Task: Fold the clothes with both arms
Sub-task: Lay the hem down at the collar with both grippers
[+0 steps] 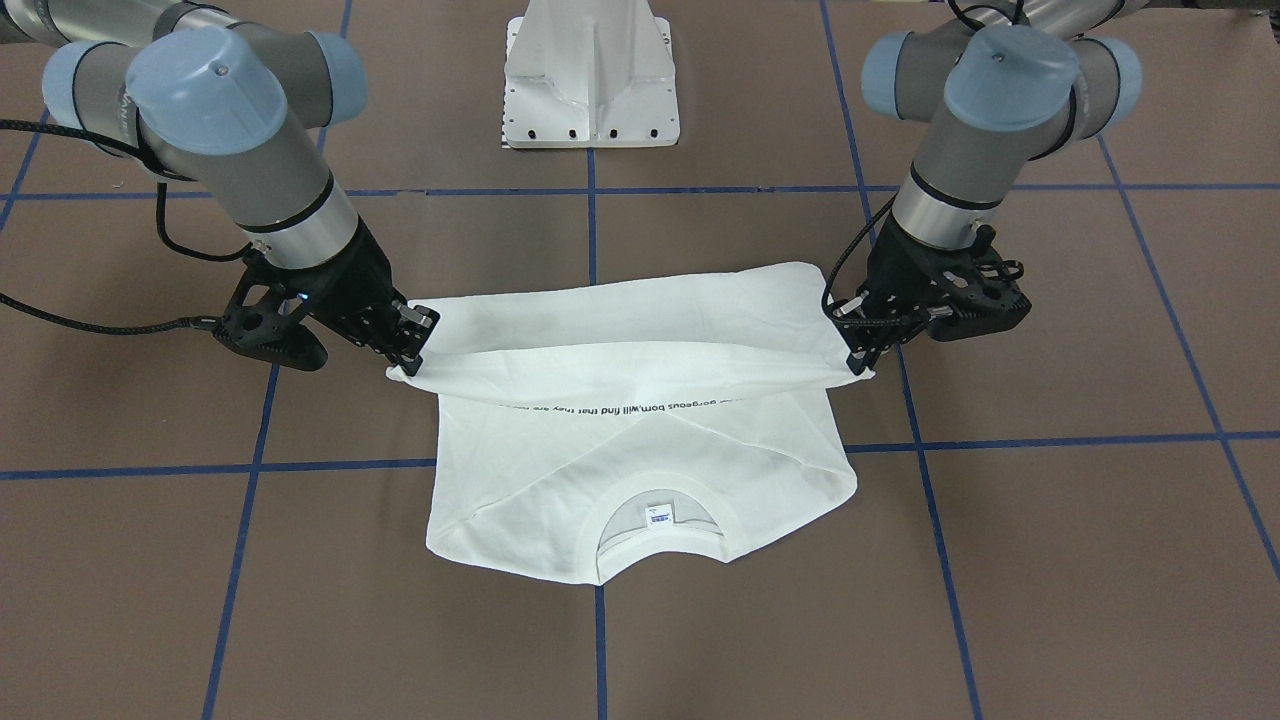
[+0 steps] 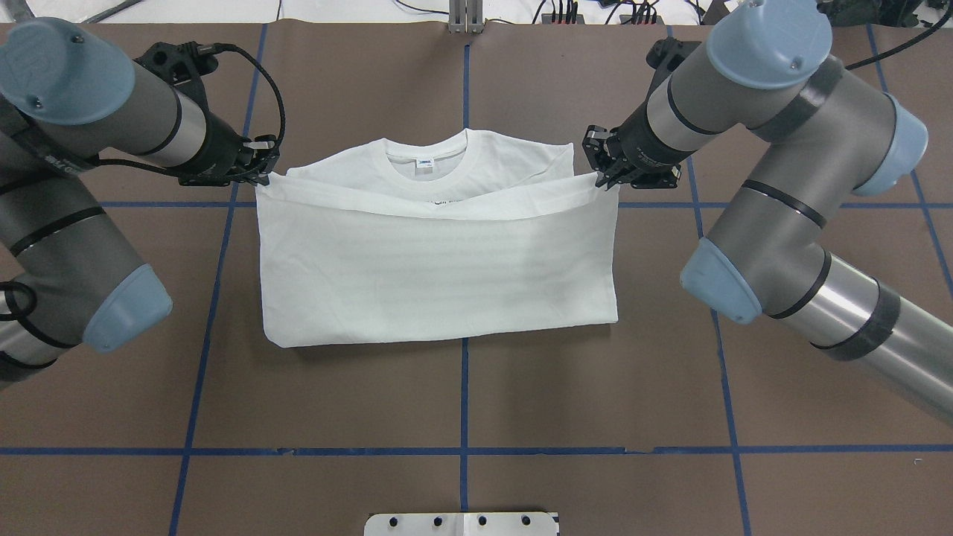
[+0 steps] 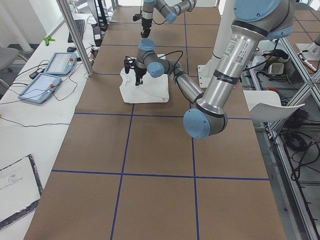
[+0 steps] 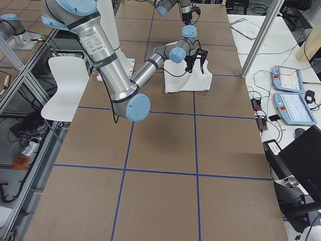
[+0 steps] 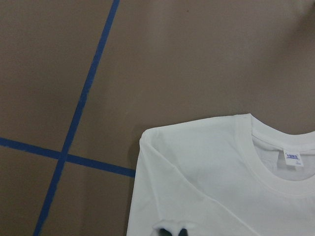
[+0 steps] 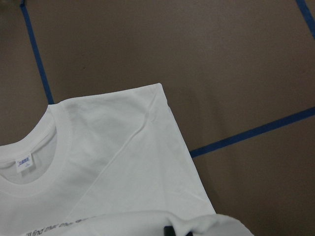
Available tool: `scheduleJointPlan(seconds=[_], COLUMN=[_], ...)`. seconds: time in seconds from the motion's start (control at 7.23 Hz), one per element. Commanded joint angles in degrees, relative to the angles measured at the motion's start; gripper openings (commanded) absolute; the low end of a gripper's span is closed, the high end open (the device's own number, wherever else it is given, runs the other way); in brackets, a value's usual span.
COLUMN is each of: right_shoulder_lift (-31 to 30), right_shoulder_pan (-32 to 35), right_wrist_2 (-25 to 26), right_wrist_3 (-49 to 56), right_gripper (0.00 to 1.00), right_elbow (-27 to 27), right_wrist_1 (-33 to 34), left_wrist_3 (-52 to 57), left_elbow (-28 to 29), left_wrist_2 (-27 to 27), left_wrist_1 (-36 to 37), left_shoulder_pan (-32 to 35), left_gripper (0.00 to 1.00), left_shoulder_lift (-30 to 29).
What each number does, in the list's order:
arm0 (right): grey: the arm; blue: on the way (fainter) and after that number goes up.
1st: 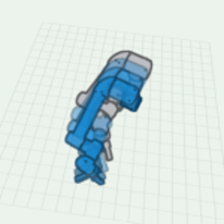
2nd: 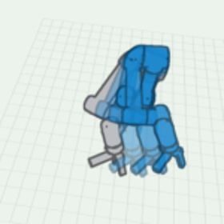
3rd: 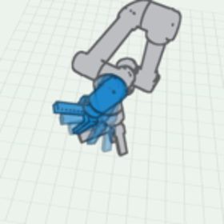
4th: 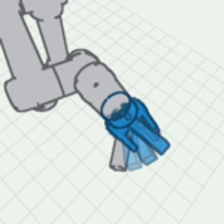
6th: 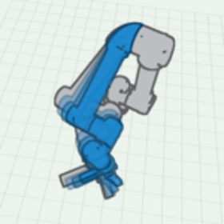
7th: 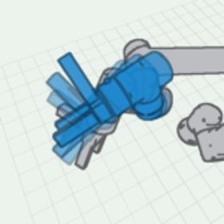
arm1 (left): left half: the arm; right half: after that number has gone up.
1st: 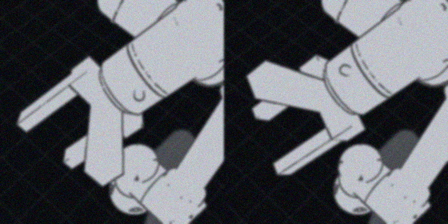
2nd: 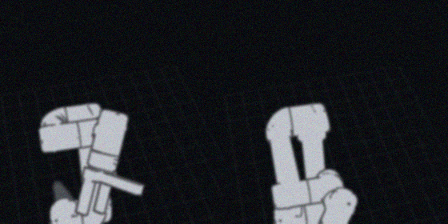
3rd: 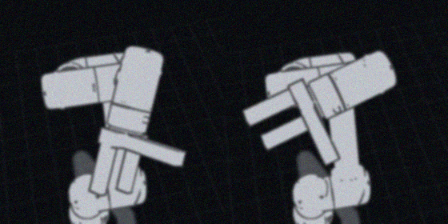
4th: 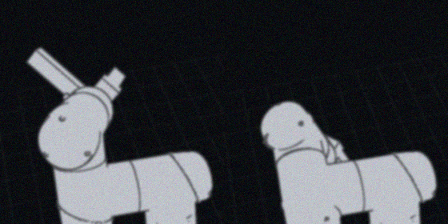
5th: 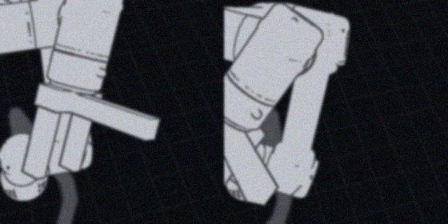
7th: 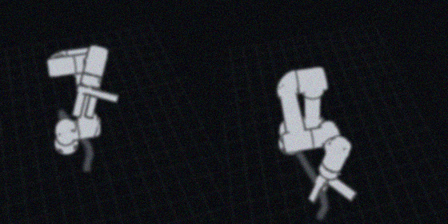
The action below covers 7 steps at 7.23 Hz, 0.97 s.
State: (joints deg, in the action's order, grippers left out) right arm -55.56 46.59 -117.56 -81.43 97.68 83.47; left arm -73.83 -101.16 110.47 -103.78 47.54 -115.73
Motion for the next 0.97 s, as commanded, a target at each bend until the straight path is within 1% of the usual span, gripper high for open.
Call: scheduleJointPlan(seconds=[0.0, 0.28, 0.42, 0.69, 0.83], right_shoulder_lift=[1.9, 6.3, 8.1, 9.1, 9.7], right_shoulder_pan=[0.6, 1.5, 1.7, 2.6, 2.9], right_wrist_2=[0.1, 0.1, 0.2, 0.3, 0.3], right_wrist_3=[0.1, 0.3, 1.0, 2.0, 2.2], right_gripper=[0.0, 0.0, 0.0, 0.0, 0.0], right_elbow=[-6.2, -14.1, -17.1, -23.0, -24.5], right_wrist_1=[-5.3, -8.1, -8.3, -13.9, -14.3], left_wrist_3=[0.0, 0.1, 0.1, 0.1, 0.1], left_elbow=[4.7, 5.6, 6.5, 12.3, 14.7], left_wrist_2=[-0.1, -0.3, -0.4, -0.4, -0.4], left_wrist_1=[-4.8, -4.9, -5.9, -11.8, -14.1], left_shoulder_pan=[0.1, 0.1, 0.1, 0.7, 1.3], left_gripper=[0.0, 0.0, 0.0, 0.0, 0.0], left_shoulder_lift=[-0.3, -0.3, -0.4, -1.1, -1.6])
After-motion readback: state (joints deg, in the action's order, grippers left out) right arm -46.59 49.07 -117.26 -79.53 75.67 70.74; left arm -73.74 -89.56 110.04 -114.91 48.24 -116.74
